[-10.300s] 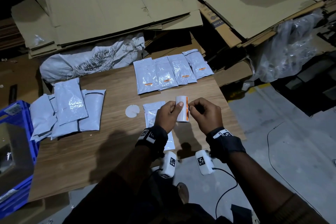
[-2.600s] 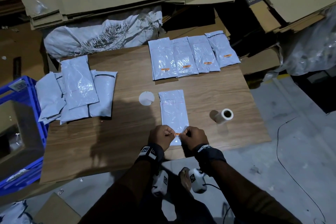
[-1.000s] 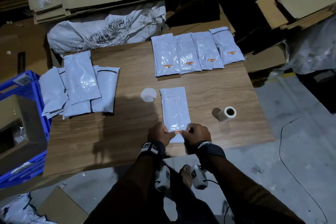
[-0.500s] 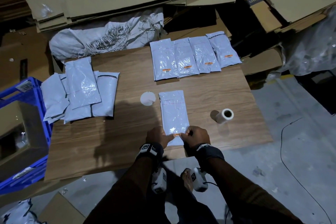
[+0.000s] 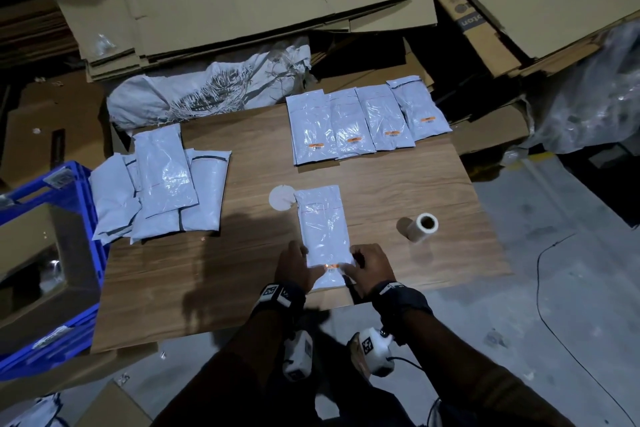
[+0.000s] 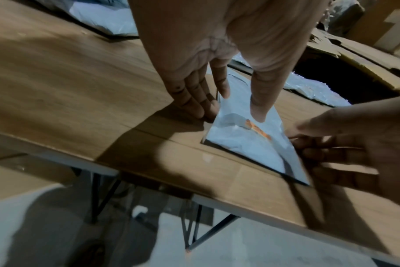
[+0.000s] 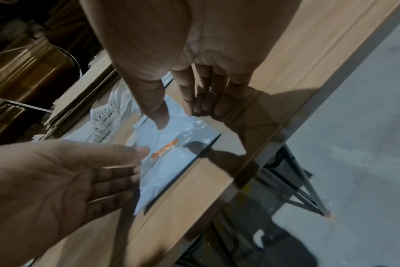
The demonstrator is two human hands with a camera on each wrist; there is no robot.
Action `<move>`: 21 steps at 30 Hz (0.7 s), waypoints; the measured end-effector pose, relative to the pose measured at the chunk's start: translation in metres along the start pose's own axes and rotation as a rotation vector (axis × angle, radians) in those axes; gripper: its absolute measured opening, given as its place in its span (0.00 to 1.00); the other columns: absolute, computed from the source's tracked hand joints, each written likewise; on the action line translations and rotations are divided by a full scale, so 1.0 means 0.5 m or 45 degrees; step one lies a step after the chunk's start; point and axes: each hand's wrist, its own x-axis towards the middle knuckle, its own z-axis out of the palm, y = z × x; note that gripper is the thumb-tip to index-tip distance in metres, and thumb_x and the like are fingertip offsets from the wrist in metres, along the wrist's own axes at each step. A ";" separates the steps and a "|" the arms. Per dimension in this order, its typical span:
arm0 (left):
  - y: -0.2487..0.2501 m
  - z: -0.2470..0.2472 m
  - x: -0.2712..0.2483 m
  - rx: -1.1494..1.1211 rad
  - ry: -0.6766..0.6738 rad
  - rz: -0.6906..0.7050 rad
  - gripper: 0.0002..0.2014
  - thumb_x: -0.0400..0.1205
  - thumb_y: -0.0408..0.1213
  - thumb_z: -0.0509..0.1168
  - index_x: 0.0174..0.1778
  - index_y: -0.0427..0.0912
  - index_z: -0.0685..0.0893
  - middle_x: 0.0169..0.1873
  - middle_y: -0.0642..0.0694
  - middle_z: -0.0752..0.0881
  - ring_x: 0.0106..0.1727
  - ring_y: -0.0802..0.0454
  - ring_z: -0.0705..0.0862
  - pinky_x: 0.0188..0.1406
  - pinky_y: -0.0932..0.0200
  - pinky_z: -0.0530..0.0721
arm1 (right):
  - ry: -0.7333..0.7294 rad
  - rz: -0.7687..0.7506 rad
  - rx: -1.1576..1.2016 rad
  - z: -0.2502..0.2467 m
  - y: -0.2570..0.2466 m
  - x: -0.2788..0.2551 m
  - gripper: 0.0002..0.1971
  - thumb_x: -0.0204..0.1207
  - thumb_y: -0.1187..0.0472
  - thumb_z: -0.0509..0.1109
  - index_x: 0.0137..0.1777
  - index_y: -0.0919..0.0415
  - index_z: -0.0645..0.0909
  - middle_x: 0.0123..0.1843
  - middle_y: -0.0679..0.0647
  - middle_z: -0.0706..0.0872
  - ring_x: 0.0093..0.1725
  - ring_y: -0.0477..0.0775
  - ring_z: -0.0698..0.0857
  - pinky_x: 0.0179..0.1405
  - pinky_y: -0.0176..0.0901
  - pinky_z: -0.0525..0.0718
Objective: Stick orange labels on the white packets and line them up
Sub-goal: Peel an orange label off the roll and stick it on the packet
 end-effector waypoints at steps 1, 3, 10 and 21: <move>0.003 0.006 -0.001 -0.061 -0.019 -0.017 0.26 0.67 0.42 0.84 0.50 0.41 0.75 0.43 0.46 0.81 0.44 0.46 0.81 0.40 0.55 0.76 | 0.001 -0.005 0.002 0.004 -0.007 -0.002 0.14 0.63 0.43 0.79 0.41 0.49 0.81 0.39 0.48 0.76 0.48 0.53 0.75 0.47 0.42 0.71; 0.007 0.008 -0.004 -0.192 -0.041 -0.085 0.25 0.69 0.40 0.84 0.50 0.41 0.75 0.41 0.46 0.83 0.44 0.46 0.83 0.42 0.56 0.77 | 0.032 0.049 0.043 0.008 -0.015 -0.005 0.15 0.68 0.53 0.84 0.51 0.56 0.85 0.46 0.49 0.79 0.54 0.53 0.77 0.52 0.42 0.73; 0.014 -0.030 0.007 -0.435 -0.091 -0.119 0.20 0.75 0.42 0.81 0.54 0.41 0.79 0.51 0.44 0.86 0.51 0.47 0.85 0.39 0.60 0.78 | 0.013 0.288 0.413 -0.006 -0.049 0.002 0.16 0.75 0.72 0.78 0.58 0.61 0.79 0.41 0.53 0.79 0.39 0.55 0.81 0.33 0.36 0.82; 0.085 -0.164 0.065 -0.575 -0.160 0.313 0.18 0.75 0.22 0.77 0.58 0.32 0.81 0.43 0.44 0.81 0.43 0.49 0.81 0.37 0.74 0.80 | 0.224 0.072 0.555 -0.041 -0.186 0.069 0.14 0.65 0.67 0.73 0.48 0.49 0.85 0.36 0.52 0.87 0.31 0.55 0.81 0.38 0.45 0.81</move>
